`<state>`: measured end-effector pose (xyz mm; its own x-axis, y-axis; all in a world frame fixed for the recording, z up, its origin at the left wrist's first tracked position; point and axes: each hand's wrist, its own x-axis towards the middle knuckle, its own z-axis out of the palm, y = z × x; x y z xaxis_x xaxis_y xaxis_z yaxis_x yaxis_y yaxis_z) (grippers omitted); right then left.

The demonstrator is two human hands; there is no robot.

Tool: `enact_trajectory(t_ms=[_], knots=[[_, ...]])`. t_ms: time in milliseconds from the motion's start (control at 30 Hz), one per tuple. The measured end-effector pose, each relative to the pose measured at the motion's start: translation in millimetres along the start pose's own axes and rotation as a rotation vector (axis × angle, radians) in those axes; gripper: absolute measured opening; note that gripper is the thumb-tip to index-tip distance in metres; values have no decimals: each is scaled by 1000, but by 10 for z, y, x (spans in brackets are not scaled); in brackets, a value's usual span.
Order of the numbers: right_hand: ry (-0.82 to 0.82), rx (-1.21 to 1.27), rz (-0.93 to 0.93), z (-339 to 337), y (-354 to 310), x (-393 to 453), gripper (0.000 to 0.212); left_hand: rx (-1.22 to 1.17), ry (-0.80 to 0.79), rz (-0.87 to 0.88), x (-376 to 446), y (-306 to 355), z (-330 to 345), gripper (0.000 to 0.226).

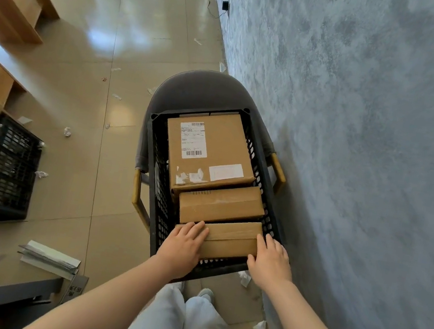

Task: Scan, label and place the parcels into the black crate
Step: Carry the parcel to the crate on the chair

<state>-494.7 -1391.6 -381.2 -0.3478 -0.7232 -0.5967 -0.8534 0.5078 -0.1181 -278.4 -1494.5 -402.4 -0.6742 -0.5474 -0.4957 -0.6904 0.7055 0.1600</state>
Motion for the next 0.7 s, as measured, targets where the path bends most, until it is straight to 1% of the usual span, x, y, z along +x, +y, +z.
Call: enact_trajectory(t_ms=[167,333,533,700], knots=[[62,63,26,-24,-1,-333,64,25,-14,59,-87,-2,-97,66],[156,136,133,31,-123,-763,62,68,27,186,-179,6,-278,61],[317,275,339,224,-352,-1587,61,137,101,395,-468,11,-589,56],[449,361,571,446,-570,-2479,60,185,163,621,-824,270,-779,54]])
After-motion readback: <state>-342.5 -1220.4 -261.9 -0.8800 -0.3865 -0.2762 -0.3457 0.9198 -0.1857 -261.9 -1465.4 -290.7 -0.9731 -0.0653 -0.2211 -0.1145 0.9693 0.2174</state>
